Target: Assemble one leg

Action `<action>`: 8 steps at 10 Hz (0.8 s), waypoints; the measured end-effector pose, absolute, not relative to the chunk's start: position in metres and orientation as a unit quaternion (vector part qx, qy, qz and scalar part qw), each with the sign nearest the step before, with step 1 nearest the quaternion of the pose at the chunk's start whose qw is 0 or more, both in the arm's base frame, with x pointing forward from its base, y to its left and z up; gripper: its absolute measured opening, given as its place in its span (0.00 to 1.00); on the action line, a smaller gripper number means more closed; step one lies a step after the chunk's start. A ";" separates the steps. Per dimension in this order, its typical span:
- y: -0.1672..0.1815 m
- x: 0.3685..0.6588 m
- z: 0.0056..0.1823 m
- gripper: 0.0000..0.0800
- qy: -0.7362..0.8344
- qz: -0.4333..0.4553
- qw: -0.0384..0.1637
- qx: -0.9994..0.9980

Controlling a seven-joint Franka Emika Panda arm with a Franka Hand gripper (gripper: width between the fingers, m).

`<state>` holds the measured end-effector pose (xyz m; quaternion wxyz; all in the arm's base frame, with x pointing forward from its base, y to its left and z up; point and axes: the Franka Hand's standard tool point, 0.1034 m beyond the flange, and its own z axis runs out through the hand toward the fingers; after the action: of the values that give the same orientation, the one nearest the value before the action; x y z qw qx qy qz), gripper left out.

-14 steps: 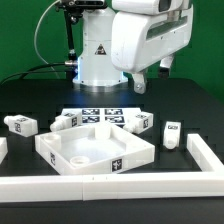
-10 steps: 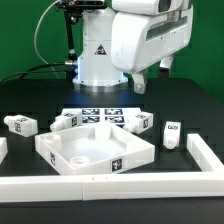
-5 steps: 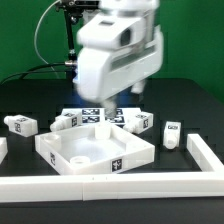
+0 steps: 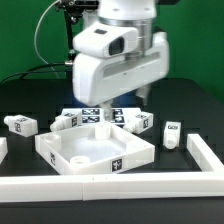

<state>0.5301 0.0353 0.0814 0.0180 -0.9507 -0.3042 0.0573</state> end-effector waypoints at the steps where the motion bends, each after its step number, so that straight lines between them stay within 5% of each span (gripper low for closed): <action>1: 0.054 0.523 0.080 0.81 -0.278 0.059 0.017 -0.959; 6: 0.057 0.527 0.079 0.81 -0.263 0.035 0.016 -0.964; 8: 0.079 0.509 0.067 0.81 -0.064 0.043 0.021 -0.997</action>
Offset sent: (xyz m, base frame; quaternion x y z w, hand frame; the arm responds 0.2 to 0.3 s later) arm 0.0000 0.0000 0.0000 0.0000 0.0000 0.0000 1.0000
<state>0.5092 0.0791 0.0675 0.0209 -0.9968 -0.0636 0.0428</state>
